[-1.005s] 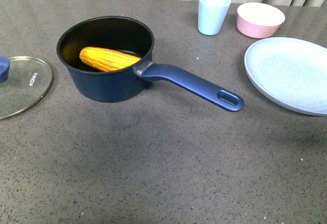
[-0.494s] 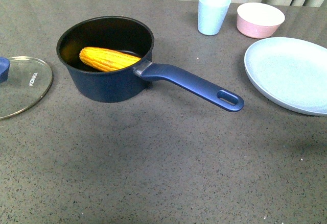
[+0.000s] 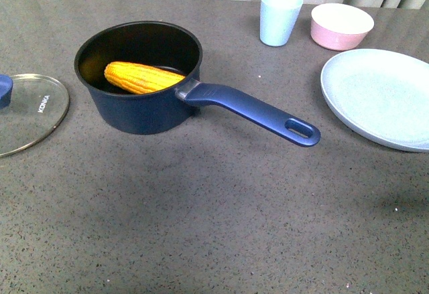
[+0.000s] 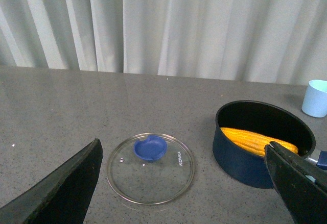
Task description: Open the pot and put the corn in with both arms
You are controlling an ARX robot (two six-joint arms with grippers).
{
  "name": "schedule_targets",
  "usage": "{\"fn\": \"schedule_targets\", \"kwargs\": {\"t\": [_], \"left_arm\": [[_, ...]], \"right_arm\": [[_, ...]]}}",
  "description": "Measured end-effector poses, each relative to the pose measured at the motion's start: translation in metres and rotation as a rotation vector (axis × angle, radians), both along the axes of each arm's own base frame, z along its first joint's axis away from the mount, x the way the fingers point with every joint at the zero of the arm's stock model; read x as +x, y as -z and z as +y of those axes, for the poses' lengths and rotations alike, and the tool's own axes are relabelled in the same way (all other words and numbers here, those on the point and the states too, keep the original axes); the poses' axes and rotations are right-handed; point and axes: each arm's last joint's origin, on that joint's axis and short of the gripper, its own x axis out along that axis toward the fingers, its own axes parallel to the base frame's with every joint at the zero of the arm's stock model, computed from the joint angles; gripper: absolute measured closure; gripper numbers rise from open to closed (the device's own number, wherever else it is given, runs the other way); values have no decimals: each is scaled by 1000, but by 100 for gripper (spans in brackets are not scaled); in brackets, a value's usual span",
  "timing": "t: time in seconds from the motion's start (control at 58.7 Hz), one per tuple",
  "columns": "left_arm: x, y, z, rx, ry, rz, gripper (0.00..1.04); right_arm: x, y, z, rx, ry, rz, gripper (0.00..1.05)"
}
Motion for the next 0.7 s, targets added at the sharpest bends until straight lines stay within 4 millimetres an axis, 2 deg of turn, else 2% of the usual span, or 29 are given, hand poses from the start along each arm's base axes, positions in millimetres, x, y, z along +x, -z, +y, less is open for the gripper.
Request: {"fn": "schedule_targets", "kwargs": {"t": [0.17, 0.477, 0.698], "left_arm": [[0, 0, 0, 0, 0, 0, 9], [0, 0, 0, 0, 0, 0, 9], [0, 0, 0, 0, 0, 0, 9]], "right_arm": [[0, 0, 0, 0, 0, 0, 59], [0, 0, 0, 0, 0, 0, 9], [0, 0, 0, 1, 0, 0, 9]]}}
